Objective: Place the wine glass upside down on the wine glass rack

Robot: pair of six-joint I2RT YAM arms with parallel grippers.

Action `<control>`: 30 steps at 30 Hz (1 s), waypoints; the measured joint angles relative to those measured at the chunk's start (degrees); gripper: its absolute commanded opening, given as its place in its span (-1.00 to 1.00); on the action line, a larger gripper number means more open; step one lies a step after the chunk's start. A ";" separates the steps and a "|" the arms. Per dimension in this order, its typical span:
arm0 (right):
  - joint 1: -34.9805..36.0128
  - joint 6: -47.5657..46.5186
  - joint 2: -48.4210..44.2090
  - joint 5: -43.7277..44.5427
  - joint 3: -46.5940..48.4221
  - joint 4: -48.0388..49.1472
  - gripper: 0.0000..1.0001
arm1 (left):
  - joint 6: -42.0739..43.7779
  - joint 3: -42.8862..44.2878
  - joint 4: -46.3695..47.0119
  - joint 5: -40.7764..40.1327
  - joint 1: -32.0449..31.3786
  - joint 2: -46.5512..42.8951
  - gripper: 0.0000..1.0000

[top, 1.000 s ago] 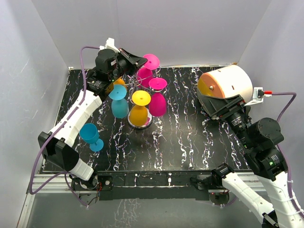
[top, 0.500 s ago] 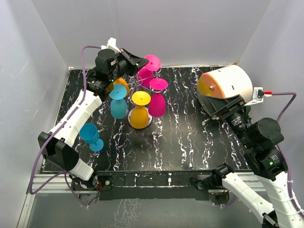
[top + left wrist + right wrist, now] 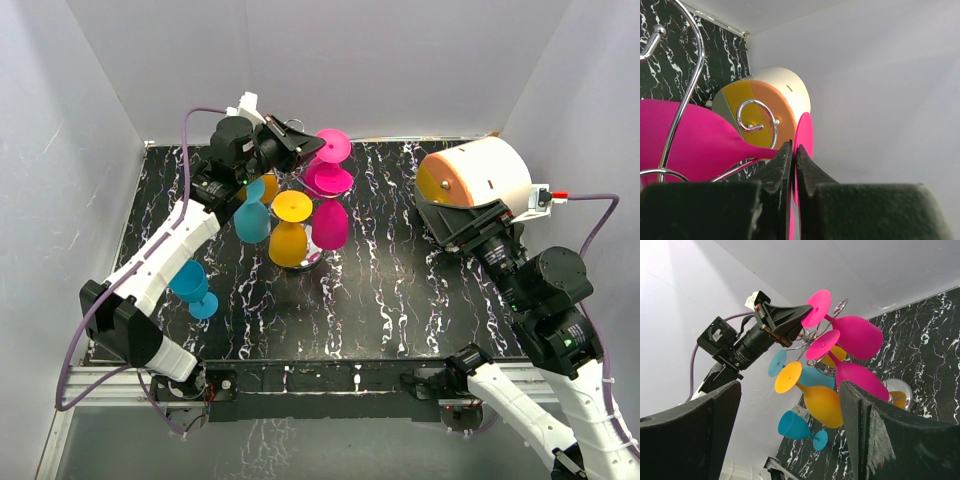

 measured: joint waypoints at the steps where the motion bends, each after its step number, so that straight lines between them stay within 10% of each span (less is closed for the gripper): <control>1: 0.00 0.02 0.00 0.00 -0.22 0.00 0.54 | -0.20 -0.17 0.11 0.07 -0.13 -0.09 -1.00; 30: 0.00 0.00 -0.24 0.44 -0.39 -0.09 0.54 | 5.68 15.52 -6.62 -5.86 -4.17 10.71 -1.00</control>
